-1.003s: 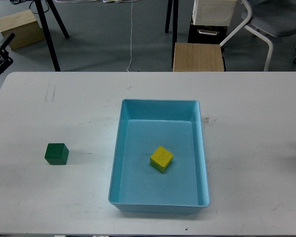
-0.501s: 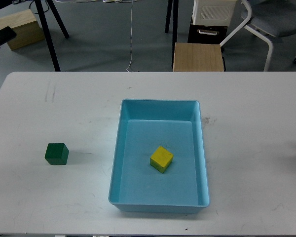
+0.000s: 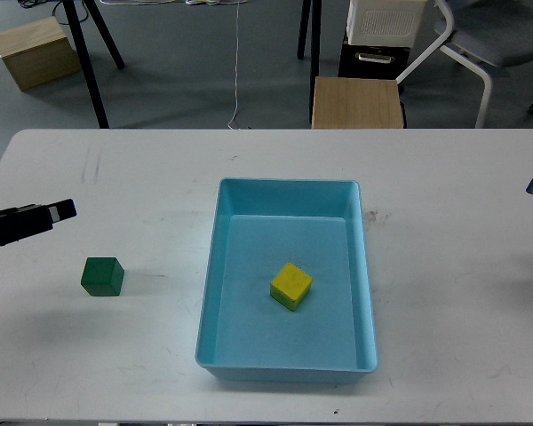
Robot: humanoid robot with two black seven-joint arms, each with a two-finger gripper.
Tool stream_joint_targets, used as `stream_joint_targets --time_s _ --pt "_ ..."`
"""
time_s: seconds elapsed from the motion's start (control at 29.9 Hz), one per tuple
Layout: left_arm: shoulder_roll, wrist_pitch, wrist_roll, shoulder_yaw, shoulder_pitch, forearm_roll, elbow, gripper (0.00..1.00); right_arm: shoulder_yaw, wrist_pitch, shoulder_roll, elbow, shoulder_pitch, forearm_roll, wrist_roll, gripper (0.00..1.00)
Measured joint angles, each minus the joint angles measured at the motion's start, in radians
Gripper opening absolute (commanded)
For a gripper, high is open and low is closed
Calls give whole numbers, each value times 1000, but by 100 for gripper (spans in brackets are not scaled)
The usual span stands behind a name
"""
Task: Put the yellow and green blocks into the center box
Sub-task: 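Move the left gripper down toward the green cube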
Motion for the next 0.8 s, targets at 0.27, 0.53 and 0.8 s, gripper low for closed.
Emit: stream_joint_targets --time_s 0.27,0.53,0.8 --pt "6 -3 15 35 0 187 56 99 0 0 -6 6 0 0 0 99" --pt "12 -198 136 33 -4 200 102 99 1 0 -18 16 0 0 0 99" --pt "13 -291 147 28 -9 315 80 99 -2 -8 -17 18 -3 0 0 99"
